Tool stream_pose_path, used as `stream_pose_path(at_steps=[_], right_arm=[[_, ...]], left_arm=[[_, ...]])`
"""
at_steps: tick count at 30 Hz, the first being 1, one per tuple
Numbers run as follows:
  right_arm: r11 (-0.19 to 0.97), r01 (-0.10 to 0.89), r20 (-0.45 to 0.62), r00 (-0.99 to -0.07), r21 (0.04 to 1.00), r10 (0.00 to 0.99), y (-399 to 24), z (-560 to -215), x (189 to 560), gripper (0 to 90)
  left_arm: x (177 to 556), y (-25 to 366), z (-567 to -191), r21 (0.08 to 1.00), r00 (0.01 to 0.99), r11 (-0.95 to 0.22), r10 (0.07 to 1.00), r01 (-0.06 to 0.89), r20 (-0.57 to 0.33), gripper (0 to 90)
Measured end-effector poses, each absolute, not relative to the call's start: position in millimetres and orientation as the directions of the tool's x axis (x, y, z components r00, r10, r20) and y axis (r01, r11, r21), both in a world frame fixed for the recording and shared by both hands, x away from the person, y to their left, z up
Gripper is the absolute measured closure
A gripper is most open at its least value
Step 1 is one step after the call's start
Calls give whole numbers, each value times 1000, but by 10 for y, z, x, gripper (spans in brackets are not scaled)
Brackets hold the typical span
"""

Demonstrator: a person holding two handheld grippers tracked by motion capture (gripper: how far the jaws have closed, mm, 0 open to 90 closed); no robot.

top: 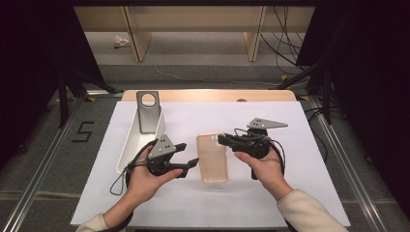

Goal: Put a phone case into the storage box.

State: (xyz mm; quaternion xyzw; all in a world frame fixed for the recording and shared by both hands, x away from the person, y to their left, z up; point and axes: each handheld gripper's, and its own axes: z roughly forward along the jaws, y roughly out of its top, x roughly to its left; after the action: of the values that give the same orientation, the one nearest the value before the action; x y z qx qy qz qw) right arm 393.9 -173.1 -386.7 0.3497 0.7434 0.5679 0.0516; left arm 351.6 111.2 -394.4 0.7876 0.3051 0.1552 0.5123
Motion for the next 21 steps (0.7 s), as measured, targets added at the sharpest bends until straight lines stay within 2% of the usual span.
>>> stream_pose_path(at_steps=[7, 21], right_arm=[[113, 456, 313, -751, 883, 581, -1709, -3864, 3924, 820], [109, 453, 310, -747, 885, 588, -1697, -3869, 3915, 820]], left_arm=[[3596, 995, -3841, 911, 741, -234, 662, 340, -107, 467], [3680, 942, -3855, 893, 670, -147, 714, 425, -202, 746]])
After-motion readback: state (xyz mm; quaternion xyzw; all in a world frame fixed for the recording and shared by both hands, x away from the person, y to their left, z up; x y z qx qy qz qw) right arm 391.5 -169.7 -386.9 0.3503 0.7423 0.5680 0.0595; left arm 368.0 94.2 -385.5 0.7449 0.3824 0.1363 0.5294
